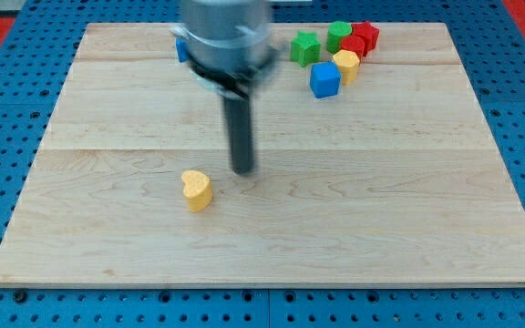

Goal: Push the yellow heart into the blue triangle

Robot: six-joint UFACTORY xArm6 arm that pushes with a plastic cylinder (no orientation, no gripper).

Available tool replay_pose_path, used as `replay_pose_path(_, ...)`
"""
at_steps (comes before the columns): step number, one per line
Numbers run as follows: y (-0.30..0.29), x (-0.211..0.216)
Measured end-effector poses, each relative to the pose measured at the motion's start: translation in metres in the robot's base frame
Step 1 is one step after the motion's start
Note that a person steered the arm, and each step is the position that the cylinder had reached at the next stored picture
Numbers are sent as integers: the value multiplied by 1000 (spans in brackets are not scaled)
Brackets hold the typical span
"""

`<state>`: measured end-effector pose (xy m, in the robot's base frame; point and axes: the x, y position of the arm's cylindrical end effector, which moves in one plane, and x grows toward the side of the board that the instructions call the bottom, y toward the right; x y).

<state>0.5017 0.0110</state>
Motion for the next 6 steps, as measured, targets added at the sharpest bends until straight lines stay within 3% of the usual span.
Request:
replay_pose_path(1,-47,47)
replay_pose_path(2,-110,15)
replay_pose_path(5,-160,-141)
replay_pose_path(6,-158,-146)
